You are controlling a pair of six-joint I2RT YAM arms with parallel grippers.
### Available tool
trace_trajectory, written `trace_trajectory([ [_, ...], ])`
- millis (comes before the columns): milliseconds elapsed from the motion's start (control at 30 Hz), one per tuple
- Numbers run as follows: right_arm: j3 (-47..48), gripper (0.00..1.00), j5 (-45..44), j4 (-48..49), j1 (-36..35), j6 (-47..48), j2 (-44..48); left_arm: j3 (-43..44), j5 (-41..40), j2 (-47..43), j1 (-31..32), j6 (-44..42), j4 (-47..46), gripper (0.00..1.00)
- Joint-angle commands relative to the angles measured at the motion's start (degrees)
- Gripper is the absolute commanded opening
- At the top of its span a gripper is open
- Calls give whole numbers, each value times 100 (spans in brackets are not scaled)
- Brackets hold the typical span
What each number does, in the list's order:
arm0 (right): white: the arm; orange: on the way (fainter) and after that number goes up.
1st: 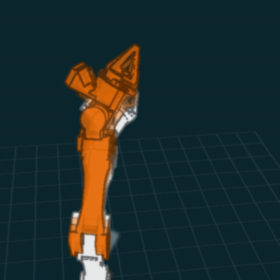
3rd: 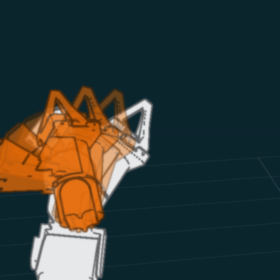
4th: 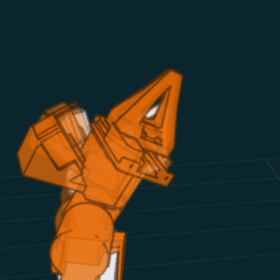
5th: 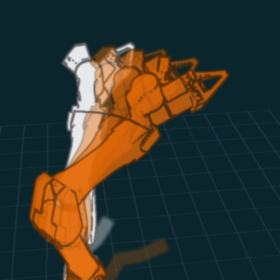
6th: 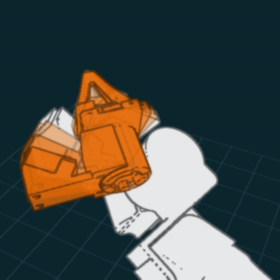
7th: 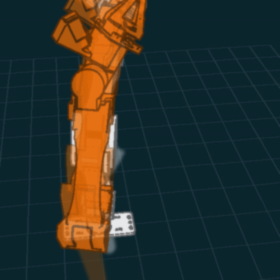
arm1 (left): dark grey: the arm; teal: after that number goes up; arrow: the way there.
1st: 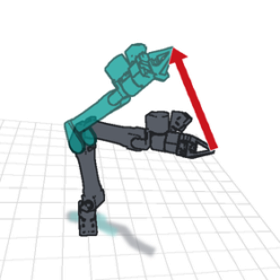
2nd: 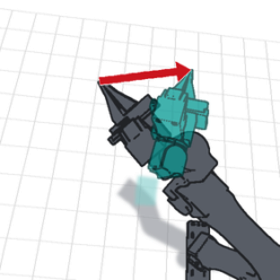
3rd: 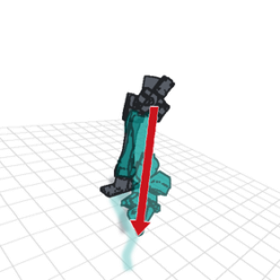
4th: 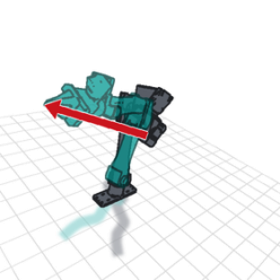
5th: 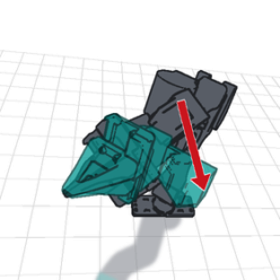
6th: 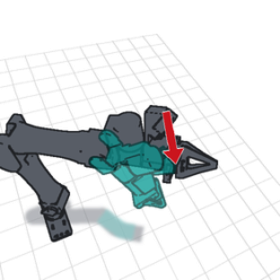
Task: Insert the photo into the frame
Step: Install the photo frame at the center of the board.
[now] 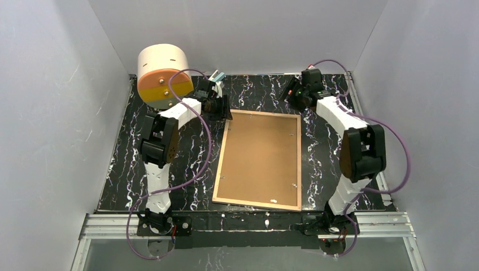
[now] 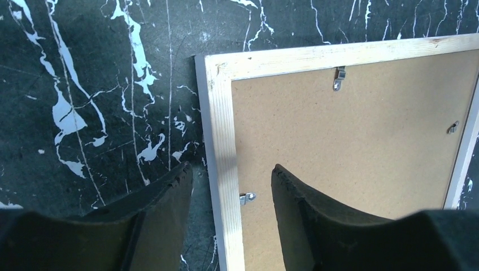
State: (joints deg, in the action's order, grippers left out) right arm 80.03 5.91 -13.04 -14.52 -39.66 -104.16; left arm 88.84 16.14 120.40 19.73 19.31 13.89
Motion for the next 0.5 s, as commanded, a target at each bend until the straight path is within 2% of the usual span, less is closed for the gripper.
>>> trace_trajectory([
  [0, -262, 77, -1342, -1503, 53, 618, 395, 15, -81, -421, 19, -13, 307, 53],
  [200, -419, 81, -1544, -1949, 141, 359, 111, -342, -189, -774, 15, 87, 357, 54],
  [467, -267, 78, -1598, -2008, 174, -182, -482, -1329, -269, -1491, 14, 150, 352, 56],
])
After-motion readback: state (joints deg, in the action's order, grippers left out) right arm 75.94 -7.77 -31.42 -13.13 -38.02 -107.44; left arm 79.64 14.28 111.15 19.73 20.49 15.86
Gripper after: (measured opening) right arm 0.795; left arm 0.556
